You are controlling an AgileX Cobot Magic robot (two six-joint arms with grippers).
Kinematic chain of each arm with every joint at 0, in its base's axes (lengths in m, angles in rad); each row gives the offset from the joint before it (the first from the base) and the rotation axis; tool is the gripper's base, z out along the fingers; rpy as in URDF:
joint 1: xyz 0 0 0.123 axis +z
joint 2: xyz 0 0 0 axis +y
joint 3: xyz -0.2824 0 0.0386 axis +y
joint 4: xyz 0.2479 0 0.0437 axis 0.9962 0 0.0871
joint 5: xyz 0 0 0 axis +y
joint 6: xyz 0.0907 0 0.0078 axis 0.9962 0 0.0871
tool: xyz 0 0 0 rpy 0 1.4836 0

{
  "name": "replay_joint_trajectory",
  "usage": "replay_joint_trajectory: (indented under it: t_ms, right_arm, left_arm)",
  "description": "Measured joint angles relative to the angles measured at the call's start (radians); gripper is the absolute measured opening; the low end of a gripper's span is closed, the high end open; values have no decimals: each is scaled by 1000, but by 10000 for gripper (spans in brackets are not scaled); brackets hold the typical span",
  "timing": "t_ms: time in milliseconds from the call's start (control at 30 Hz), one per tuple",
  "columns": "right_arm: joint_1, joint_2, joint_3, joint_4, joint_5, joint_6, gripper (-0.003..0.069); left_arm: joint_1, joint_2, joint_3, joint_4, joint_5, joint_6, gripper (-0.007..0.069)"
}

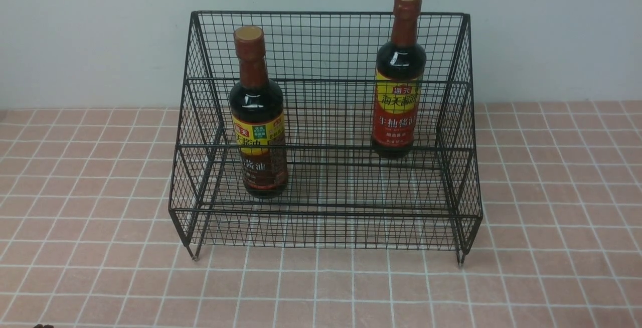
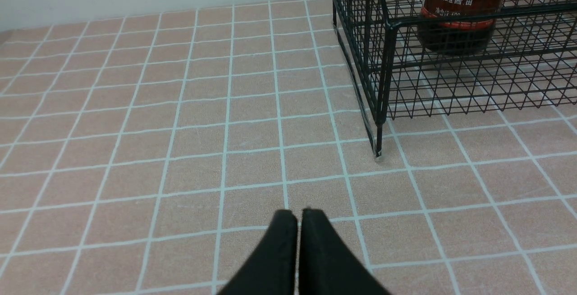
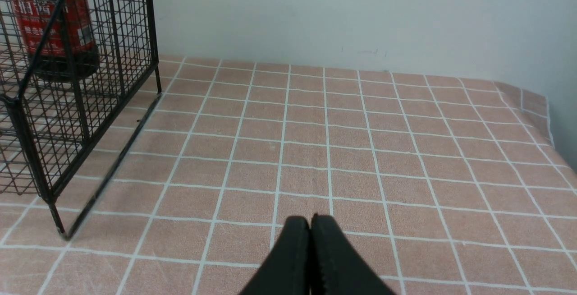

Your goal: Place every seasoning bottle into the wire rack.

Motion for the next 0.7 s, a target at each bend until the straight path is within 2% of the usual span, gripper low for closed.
replay_joint_trajectory:
  t_ms: [700]
  right_arm:
    - [0, 0, 0, 0, 0, 0, -13]
  left_arm:
    - [0, 0, 0, 0, 0, 0, -7]
